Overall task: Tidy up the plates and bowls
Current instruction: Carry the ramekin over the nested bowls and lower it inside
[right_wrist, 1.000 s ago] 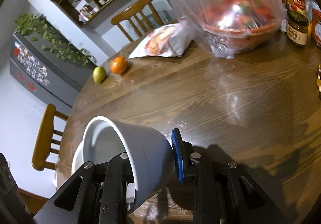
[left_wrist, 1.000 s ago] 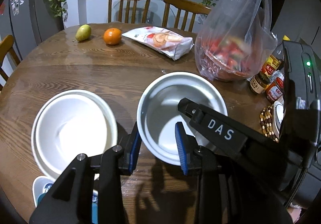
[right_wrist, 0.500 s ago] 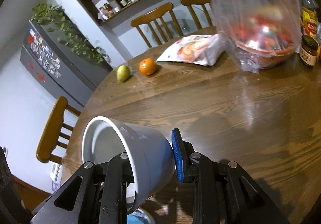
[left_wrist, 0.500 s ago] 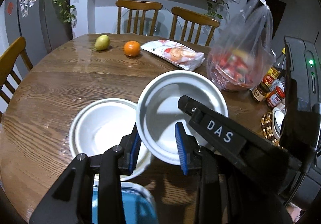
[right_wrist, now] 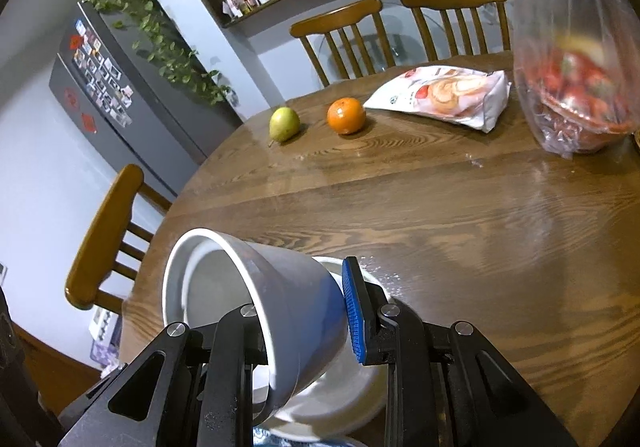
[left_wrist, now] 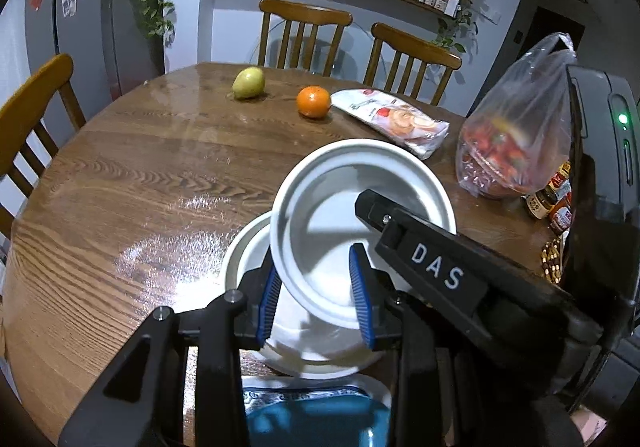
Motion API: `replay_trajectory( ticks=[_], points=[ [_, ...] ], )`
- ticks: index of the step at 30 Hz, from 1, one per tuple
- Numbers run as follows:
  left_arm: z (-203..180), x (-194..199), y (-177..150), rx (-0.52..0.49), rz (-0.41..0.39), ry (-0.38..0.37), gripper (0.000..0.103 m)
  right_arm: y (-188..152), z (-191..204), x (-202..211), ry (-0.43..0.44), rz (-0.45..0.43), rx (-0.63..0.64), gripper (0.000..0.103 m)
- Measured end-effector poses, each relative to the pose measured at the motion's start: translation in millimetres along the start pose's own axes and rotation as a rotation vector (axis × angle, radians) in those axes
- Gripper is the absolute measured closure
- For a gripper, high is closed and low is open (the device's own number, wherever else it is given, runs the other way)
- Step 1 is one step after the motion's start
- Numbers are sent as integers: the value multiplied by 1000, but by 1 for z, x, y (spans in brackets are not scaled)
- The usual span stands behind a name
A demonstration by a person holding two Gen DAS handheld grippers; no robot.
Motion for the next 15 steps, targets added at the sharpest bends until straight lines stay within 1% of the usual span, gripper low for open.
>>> replay_trajectory(
  ticks=[4, 7, 15],
  points=[
    [6, -8, -2, 4, 36, -13, 73, -4, 0, -11, -19, 18, 15, 76],
    [9, -8, -5, 4, 33, -14, 73, -6, 1, -12, -21, 24, 22, 76],
    [14, -16, -12, 8, 80, -14, 73, -14, 0, -23, -45, 68, 23, 76]
  ],
)
Point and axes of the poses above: each gripper's, at about its wrist camera, not at the fingertips, and x roughly against the way its jaws point, z to its left, y to its top, the point moved 1 cm from there along -x, roughly the way its jaws point, and after that the axes turned 3 degrees about y, right-handed, at the moved point
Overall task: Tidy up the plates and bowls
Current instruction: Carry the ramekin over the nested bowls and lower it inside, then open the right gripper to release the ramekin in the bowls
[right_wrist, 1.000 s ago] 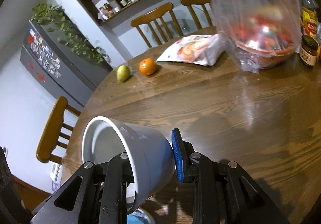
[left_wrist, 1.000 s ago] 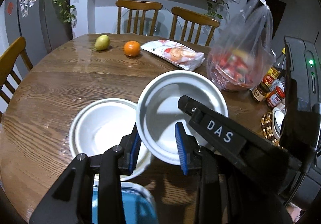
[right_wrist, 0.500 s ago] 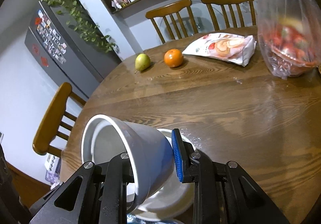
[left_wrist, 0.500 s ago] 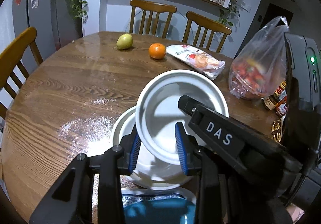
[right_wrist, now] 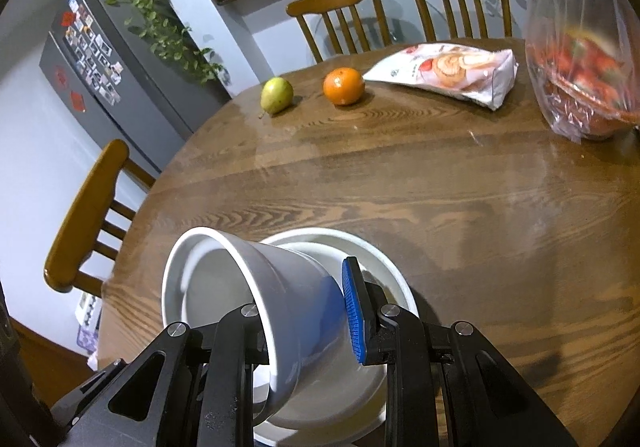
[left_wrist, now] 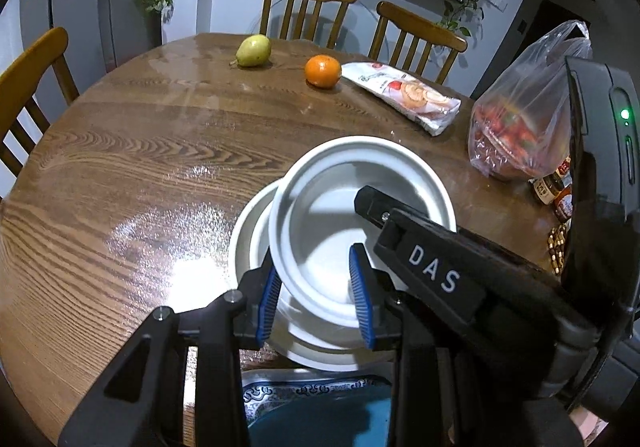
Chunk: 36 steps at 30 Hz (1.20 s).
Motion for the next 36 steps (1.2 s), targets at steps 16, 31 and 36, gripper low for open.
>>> replay_trajectory(
  ticks=[16, 31, 36],
  points=[
    [2, -9, -4, -15, 26, 22, 73, -8, -5, -12, 2, 65, -24, 76],
    [4, -6, -3, -8, 19, 1, 66, -8, -5, -10, 3, 67, -39, 76],
    [7, -2, -2, 10, 1, -14, 60, -6, 0, 3, -30, 1, -10, 76]
  ],
)
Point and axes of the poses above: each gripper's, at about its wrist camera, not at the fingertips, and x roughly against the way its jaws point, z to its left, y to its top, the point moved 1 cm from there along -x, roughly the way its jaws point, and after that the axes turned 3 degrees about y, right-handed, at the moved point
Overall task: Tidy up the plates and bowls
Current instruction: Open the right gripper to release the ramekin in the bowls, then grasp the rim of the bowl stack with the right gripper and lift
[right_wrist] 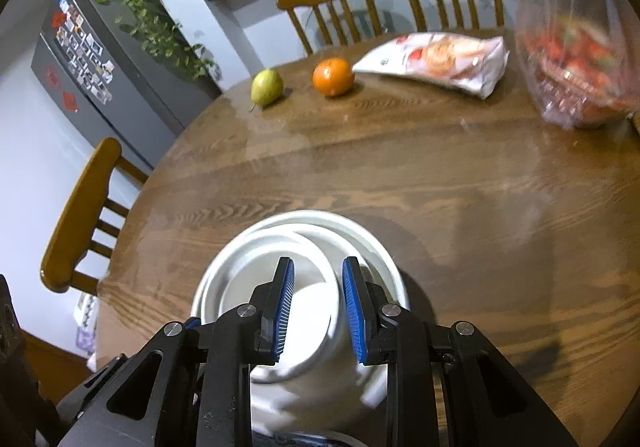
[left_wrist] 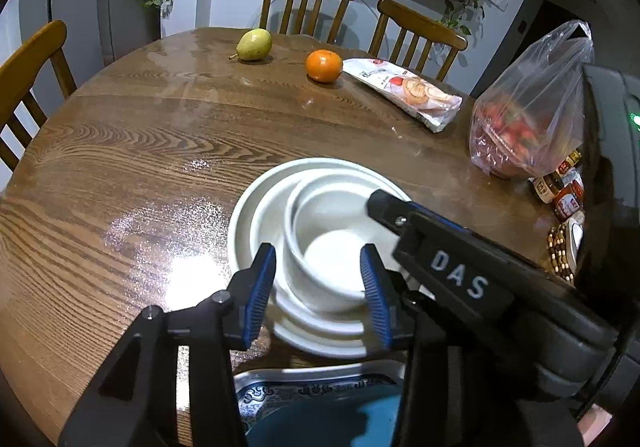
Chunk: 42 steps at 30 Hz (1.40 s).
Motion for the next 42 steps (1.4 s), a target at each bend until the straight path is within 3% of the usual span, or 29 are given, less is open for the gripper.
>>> replay_trajectory(
  ticks=[5, 8, 15, 19, 22, 42],
  points=[
    [1, -2, 1, 9, 2, 5, 60, 2, -3, 1, 0, -1, -2, 76],
    [4, 1, 3, 17, -6, 1, 52, 3, -6, 5, -13, -14, -10, 74],
    [14, 2, 4, 52, -20, 4, 33, 3, -18, 14, 9, -32, -55, 43],
    [18, 1, 5, 71, -20, 0, 31, 2, -23, 14, 32, -17, -82, 33],
    [18, -3, 5, 74, -10, -1, 26, 1, -26, 14, 30, -15, -96, 18],
    [20, -23, 0, 77, 52, 21, 20, -7, -39, -12, 70, 91, -164, 17]
  ],
)
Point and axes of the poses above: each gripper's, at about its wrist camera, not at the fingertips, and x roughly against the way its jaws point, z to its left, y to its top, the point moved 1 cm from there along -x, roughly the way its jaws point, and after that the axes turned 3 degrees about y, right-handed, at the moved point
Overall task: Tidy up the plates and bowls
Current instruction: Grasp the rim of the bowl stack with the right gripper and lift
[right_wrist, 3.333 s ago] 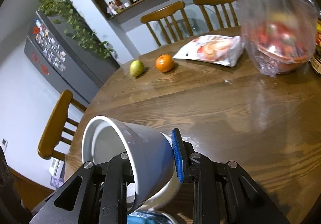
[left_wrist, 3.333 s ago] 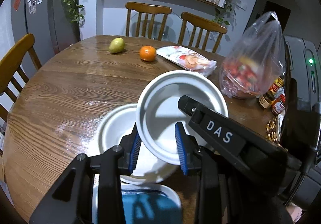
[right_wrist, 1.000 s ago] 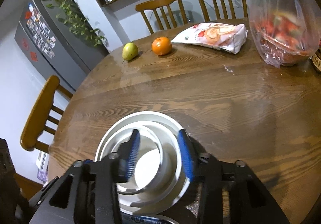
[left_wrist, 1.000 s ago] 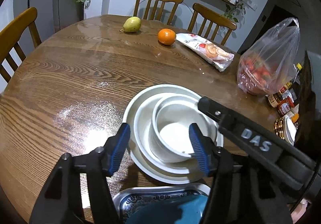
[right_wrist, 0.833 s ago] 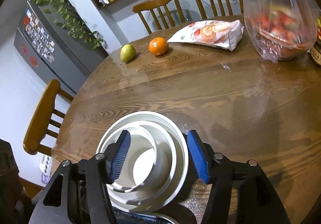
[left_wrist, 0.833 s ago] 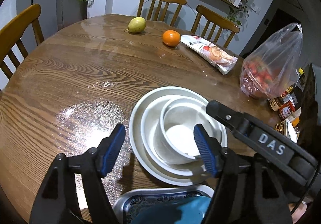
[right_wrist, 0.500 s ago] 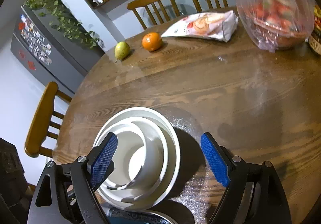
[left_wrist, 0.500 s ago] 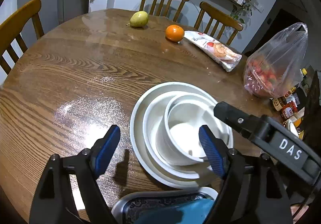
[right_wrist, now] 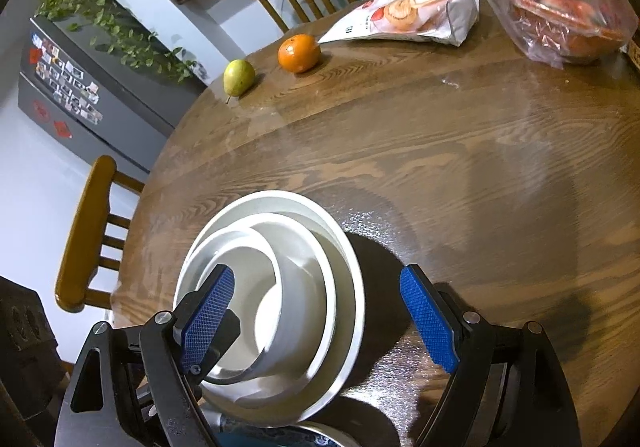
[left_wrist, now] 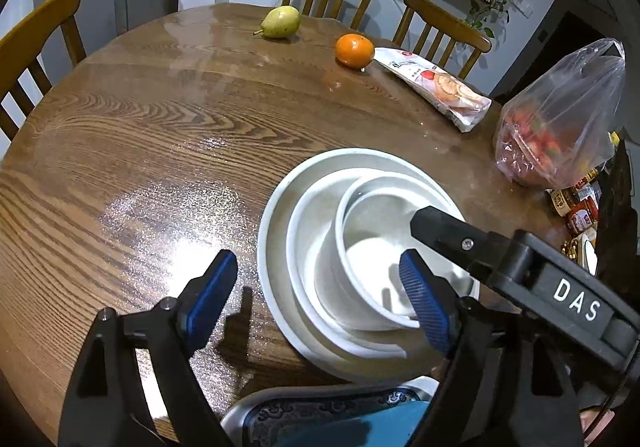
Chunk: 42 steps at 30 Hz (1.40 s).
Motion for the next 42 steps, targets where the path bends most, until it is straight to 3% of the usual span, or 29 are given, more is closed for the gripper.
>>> replay_trajectory(
  ticks=[18, 32, 42],
  points=[
    [6, -18, -2, 15, 72, 22, 19, -2, -11, -21, 10, 74, -54, 17],
    [12, -24, -6, 65, 154, -54, 17, -3, -14, -22, 25, 59, -55, 17],
    [12, -22, -7, 71, 137, -55, 17, -2, -13, -22, 30, 54, -54, 17]
  ],
)
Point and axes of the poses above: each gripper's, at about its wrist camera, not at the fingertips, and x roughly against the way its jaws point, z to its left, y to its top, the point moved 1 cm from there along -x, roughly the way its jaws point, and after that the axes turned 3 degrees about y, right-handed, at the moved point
